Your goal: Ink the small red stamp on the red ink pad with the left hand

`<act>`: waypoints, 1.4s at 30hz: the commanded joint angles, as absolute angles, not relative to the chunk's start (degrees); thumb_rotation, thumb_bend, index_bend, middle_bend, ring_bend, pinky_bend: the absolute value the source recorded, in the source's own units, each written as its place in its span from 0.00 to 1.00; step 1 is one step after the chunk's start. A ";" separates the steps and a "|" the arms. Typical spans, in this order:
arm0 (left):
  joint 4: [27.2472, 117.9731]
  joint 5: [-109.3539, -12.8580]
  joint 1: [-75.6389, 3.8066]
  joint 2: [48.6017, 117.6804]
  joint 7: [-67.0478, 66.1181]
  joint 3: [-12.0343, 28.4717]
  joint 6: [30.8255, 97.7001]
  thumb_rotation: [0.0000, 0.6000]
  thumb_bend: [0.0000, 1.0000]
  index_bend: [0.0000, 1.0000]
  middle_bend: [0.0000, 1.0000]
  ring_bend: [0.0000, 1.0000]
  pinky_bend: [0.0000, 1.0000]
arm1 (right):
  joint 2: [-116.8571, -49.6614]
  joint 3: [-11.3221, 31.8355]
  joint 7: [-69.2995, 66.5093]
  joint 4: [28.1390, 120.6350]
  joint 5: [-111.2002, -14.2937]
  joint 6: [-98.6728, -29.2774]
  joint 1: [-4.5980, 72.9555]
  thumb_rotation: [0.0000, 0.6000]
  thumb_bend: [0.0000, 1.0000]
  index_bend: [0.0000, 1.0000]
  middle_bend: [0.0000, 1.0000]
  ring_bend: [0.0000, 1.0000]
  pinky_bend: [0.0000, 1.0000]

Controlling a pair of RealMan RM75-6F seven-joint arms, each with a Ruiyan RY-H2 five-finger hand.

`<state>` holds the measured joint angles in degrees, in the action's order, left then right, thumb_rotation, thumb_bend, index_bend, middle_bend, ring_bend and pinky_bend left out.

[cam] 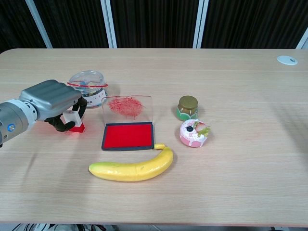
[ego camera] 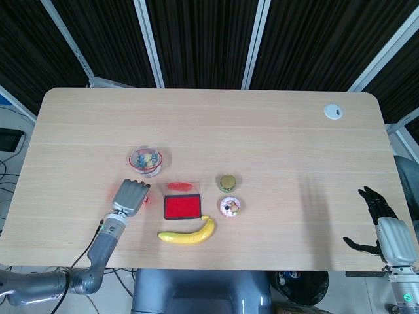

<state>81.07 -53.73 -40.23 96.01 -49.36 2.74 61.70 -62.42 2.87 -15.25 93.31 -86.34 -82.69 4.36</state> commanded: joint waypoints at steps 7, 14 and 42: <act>81.85 -52.73 -40.32 95.49 -50.63 2.70 61.64 1.00 0.38 0.48 0.49 0.45 0.56 | -62.43 2.85 -15.32 93.32 -86.45 -82.78 4.33 1.00 0.16 0.00 0.00 0.00 0.18; 82.24 -52.37 -40.41 95.29 -51.10 2.79 61.85 1.00 0.34 0.43 0.47 0.44 0.56 | -62.44 2.83 -15.33 93.28 -86.51 -82.83 4.32 1.00 0.16 0.00 0.00 0.00 0.18; 101.11 -67.24 -31.34 79.58 -37.53 -1.10 74.95 1.00 0.13 0.13 0.12 0.13 0.20 | -62.53 2.79 -14.36 92.79 -86.89 -83.28 4.25 1.00 0.16 0.00 0.00 0.00 0.18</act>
